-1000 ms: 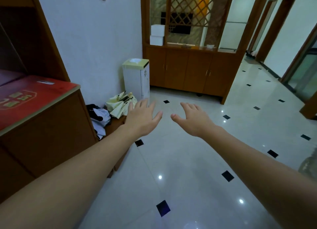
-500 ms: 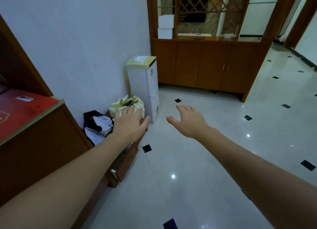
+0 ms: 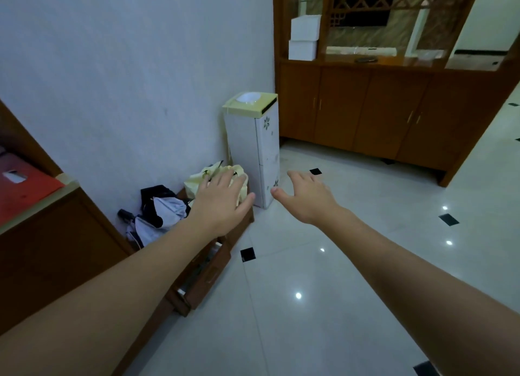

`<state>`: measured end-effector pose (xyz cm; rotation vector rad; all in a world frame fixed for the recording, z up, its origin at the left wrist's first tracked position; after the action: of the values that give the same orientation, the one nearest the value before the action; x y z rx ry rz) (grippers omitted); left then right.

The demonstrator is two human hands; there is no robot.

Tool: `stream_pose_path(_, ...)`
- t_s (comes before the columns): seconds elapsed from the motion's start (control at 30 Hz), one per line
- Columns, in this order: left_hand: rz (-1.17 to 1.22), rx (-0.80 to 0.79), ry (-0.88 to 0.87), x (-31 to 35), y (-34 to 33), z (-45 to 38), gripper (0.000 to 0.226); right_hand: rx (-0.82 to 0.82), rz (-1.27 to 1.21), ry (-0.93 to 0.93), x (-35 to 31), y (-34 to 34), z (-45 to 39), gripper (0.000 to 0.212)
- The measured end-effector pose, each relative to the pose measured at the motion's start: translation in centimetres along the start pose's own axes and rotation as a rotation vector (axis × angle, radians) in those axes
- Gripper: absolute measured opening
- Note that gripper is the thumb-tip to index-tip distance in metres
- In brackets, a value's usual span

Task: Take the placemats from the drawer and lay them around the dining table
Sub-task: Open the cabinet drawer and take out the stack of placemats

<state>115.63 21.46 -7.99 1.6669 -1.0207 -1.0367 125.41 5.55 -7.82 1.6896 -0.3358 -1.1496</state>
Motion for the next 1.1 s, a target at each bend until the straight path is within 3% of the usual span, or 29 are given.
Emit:
stream_pose_path(0.3, 0.052, -0.061, 0.065, -2.0, -5.2, -9.6, 0.072, -0.018, 0.01, 0.004, 1.3, -0.5, -9.2, 0.074)
stream_pose_path(0.7, 0.145, -0.057, -0.024, -1.9, -7.2, -25.4, 0.06, 0.032, 0.086, -0.068, 3.0, 2.6, -23.3, 0.074)
stream_pose_path(1.1, 0.078, -0.089, 0.287, -12.9, -10.5, -30.4, 0.058, -0.086, -0.022, 0.197, -3.6, -2.2, -37.1, 0.074)
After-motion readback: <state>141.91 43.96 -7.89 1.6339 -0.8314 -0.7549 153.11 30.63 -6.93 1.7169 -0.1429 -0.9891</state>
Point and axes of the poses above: each hand's wrist, its own z-axis away from the middle knuckle, its own y-axis out of the back of the hand, x = y × z, the point moved 6 cm from there along -z, towards the middle knuckle, and after that the axes turned 11 degrees about -z, right-handed, at the moved point
